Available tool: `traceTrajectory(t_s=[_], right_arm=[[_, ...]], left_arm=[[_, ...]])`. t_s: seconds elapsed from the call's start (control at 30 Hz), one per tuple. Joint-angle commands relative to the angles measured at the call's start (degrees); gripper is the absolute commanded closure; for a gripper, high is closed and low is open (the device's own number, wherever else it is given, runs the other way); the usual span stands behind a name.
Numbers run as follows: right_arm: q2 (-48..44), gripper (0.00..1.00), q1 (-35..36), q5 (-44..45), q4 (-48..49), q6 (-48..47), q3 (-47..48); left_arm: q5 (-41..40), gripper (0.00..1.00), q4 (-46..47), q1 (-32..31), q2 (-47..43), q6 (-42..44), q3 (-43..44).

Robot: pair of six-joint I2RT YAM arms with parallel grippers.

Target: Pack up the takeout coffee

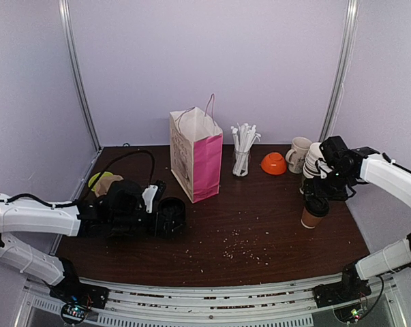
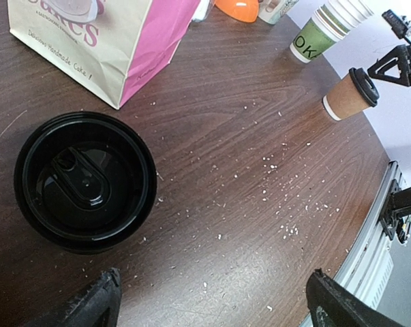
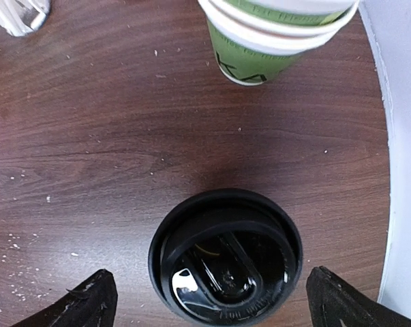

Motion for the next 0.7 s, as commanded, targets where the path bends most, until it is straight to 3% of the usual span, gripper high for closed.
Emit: traceTrajectory(t_s=[0.0, 0.2, 0.4, 0.67], right_arm=[[-4.42, 0.0, 1.16, -0.64, -3.0, 1.81, 5.85], [-4.94, 0.0, 16.41, 0.98, -0.34, 7.02, 11.78], [-2.05, 0.01, 31.42, 0.97, 13.48, 11.94, 6.8], [1.15, 0.03, 38.05, 0.15, 32.16, 16.2, -3.05]], left_arm=[[-2.16, 0.02, -1.4, -0.13, -2.1, 1.18, 2.99], [-8.94, 0.02, -8.62, 0.23, -3.74, 1.2, 6.76], [-15.52, 0.04, -15.94, 1.07, -0.37, -0.05, 11.11], [-12.17, 0.2, -16.31, 7.0, 7.23, -2.65, 13.66]])
